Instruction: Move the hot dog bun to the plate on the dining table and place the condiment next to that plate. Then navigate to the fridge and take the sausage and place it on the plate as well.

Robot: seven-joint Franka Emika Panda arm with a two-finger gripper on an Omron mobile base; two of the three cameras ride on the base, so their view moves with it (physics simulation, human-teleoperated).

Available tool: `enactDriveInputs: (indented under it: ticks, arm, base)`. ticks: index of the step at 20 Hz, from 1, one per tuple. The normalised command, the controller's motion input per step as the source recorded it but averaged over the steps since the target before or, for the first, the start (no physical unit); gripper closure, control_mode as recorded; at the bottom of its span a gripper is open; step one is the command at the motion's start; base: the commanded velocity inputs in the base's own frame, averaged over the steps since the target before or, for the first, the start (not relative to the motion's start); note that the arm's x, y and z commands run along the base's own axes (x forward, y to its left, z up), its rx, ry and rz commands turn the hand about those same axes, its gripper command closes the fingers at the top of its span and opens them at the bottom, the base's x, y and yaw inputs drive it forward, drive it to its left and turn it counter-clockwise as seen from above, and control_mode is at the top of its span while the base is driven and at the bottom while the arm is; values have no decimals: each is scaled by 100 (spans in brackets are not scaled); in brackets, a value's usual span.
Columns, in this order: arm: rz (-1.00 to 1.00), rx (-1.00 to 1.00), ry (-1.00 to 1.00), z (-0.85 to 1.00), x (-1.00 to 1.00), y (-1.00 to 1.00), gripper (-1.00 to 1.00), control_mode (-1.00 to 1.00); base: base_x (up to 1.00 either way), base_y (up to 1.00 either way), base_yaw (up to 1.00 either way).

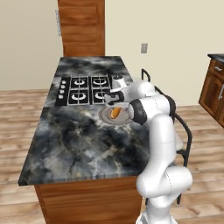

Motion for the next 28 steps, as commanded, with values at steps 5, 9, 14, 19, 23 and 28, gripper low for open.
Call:
enactDriveInputs:
  ticks: [5, 9, 14, 19, 23, 28]
  arm:
    - [13, -20, 0, -8, -15, 56, -100, -100]
    - [13, -24, 0, -8, -19, 42, -100, -100]
    - [6, -3, -5, 61, -35, 4, -100, -100]
    - [0, 2, -3, 92, -72, -5, -100, -100]
    - [1, 12, -5, 76, -97, -16, -100, -100]
    - [4, 23, -9, 66, -100, -17, -100, -100]
  base:
    - [0, 0, 0]
    - [0, 0, 0]
    - [0, 0, 0]
    - [0, 0, 0]
    - [0, 0, 0]
    - [0, 0, 0]
